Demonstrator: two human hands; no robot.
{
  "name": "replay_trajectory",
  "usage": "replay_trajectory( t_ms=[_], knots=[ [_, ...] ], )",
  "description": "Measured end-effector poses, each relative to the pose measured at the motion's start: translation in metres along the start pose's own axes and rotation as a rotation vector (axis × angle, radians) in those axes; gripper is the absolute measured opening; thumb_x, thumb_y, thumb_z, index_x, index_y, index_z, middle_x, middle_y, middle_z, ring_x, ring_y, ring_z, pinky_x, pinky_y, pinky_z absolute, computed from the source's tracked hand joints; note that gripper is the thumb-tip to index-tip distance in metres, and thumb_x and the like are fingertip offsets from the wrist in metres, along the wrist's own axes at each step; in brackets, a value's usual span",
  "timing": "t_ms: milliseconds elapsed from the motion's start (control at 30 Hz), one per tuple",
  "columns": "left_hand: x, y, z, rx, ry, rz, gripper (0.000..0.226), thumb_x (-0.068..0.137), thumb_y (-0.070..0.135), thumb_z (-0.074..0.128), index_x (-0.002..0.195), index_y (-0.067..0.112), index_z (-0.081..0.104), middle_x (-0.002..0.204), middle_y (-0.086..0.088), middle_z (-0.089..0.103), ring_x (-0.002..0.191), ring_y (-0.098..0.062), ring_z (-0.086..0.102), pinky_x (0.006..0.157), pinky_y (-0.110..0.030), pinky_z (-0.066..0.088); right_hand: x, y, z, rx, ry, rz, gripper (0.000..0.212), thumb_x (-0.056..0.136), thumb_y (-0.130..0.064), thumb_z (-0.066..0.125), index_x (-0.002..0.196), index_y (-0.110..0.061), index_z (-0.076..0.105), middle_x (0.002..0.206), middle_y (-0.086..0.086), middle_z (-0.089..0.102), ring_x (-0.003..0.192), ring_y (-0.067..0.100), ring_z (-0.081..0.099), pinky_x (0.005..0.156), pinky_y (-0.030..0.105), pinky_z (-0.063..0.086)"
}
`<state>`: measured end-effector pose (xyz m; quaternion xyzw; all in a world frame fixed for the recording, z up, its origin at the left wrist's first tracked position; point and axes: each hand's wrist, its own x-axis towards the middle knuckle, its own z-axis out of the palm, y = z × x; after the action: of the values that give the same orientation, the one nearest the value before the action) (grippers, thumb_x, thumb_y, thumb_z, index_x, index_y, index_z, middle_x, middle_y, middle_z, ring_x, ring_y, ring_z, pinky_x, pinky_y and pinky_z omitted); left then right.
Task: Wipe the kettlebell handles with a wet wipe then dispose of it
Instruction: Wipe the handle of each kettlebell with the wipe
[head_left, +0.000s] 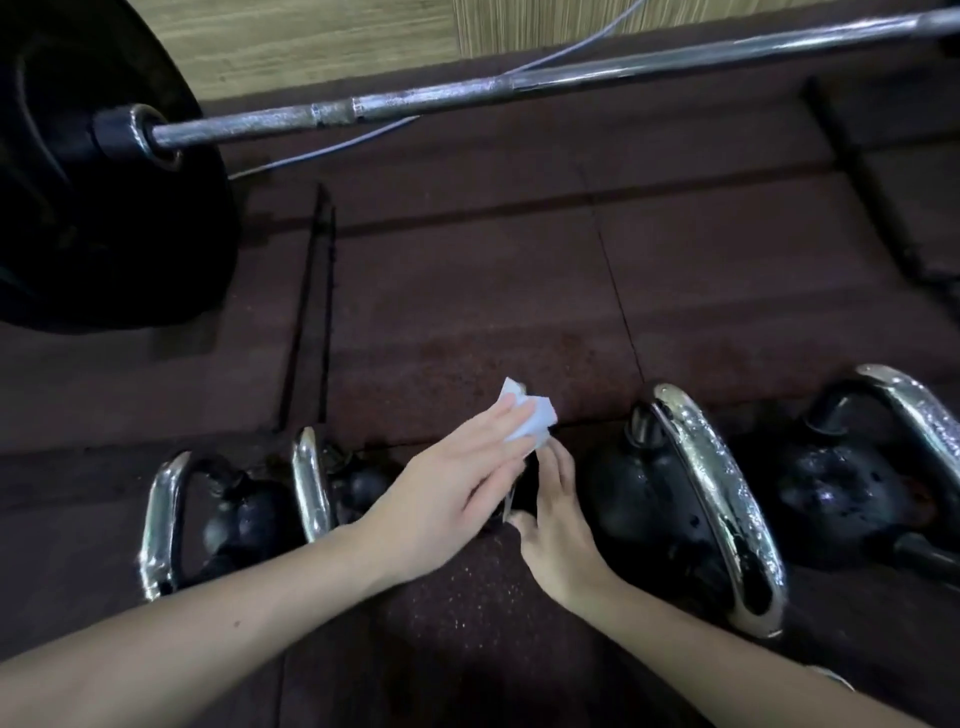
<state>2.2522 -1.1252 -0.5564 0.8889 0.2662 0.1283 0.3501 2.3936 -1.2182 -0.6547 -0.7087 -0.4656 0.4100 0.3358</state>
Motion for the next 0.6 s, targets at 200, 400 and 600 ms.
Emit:
replay_trajectory(
  t_ms=[200, 400, 600],
  knots=[
    [0.061, -0.004, -0.008, -0.1, -0.032, -0.37, 0.044, 0.115, 0.027, 0.041, 0.158, 0.033, 0.048, 0.172, 0.007, 0.033, 0.155, 0.0, 0.031, 0.116, -0.001, 0.019, 0.001, 0.004, 0.006, 0.018, 0.035, -0.018, 0.097, 0.085, 0.02, 0.063, 0.163, -0.012, 0.016, 0.164, 0.001, 0.009, 0.15, -0.002, 0.019, 0.104, -0.009, 0.016],
    [0.024, 0.02, 0.006, -0.269, 0.052, -0.331, 0.051, 0.116, 0.025, 0.039, 0.167, 0.028, 0.032, 0.174, 0.02, 0.012, 0.159, 0.006, 0.016, 0.127, -0.012, 0.013, 0.003, 0.006, 0.004, 0.025, 0.039, -0.034, 0.097, 0.084, 0.019, 0.065, 0.162, -0.009, 0.017, 0.162, 0.001, 0.011, 0.143, -0.017, 0.02, 0.103, -0.009, 0.019],
    [-0.021, 0.015, 0.015, -0.007, -0.029, -0.053, 0.056, 0.112, 0.004, 0.045, 0.166, 0.01, 0.029, 0.179, 0.007, 0.009, 0.166, -0.016, 0.002, 0.133, -0.029, 0.011, 0.002, 0.007, 0.002, 0.046, 0.036, -0.029, 0.096, 0.088, 0.015, 0.066, 0.164, -0.012, 0.014, 0.163, -0.005, 0.011, 0.146, -0.016, 0.021, 0.107, -0.007, 0.021]
  ],
)
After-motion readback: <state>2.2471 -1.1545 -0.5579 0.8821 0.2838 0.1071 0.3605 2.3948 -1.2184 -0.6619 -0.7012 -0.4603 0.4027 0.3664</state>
